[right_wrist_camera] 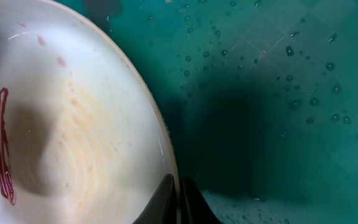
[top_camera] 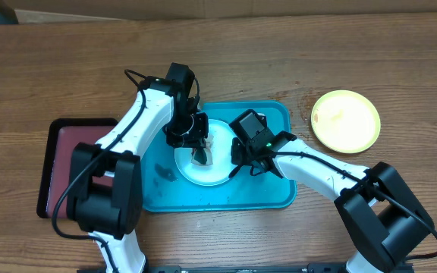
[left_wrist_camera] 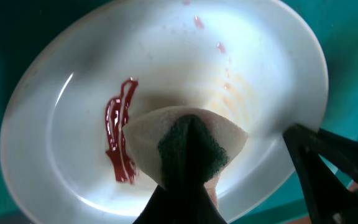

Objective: Clean dirty plates on tray and stack at the side
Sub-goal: 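Bring the sponge onto the light blue plate with the left gripper, then scrub the light blue plate with the sponge while the right gripper holds it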

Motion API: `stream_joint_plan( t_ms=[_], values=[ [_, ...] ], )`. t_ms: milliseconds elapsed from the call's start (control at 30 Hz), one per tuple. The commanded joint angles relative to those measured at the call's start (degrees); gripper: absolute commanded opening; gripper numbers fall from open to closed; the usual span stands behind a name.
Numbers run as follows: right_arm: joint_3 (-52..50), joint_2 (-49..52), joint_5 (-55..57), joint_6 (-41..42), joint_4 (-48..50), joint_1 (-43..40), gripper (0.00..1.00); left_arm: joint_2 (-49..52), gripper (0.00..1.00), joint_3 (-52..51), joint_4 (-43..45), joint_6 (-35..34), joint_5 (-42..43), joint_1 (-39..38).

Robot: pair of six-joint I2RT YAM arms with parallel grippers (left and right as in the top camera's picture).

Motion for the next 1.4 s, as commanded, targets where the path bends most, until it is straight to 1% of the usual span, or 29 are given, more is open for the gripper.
stream_joint_plan(
  t_ms=[0, 100, 167, 367, 467, 633, 800, 967, 1200, 1233, 1367],
  values=[
    [-0.3, 0.5, 1.7, 0.3, 0.2, -0.2, 0.05, 2.1, 0.04, -0.1, 1.9, -0.5, 2.5, -0.5],
    [-0.3, 0.5, 1.9, 0.3, 0.2, -0.2, 0.06, 3.4, 0.04, -0.1, 4.9, 1.6, 5.0, -0.7],
    [-0.3, 0.5, 1.9, 0.3, 0.2, -0.2, 0.06, 4.6, 0.04, -0.1, 6.9, 3.0, 4.3, -1.1],
    [-0.3, 0.5, 1.9, 0.3, 0.2, -0.2, 0.06, 10.3, 0.04, -0.1, 8.0, 3.1, 3.7, -1.3],
    [-0.3, 0.5, 1.9, 0.3, 0.2, -0.2, 0.06, 13.7, 0.04, -0.1, 7.5, 3.1, 0.4, -1.3],
    [-0.3, 0.5, 1.9, 0.3, 0.2, -0.2, 0.06, 16.0, 0.04, -0.1, 3.6, 2.5, -8.6, -0.5],
    [-0.3, 0.5, 2.9, 0.3, 0.2, -0.2, 0.06, 14.7, 0.04, 1.6, -1.6, -1.8, -18.1, 1.5],
    [-0.3, 0.5, 3.0, 0.3, 0.2, -0.2, 0.06, 11.5, 0.04, 4.9, -4.8, -1.9, -21.3, 2.7],
    [-0.3, 0.5, 3.0, 0.3, 0.2, -0.2, 0.06, 2.4, 0.04, 8.8, -5.3, -1.9, -20.5, 2.5],
    [-0.3, 0.5, 3.0, 0.3, 0.2, -0.2, 0.06, -0.6, 0.04, 8.8, -4.6, -1.8, -18.3, 2.5],
    [-0.3, 0.5, 3.0, 0.3, 0.3, -0.2, 0.06, -3.1, 0.04, 8.8, -4.2, -1.9, -12.9, 2.5]
  ],
)
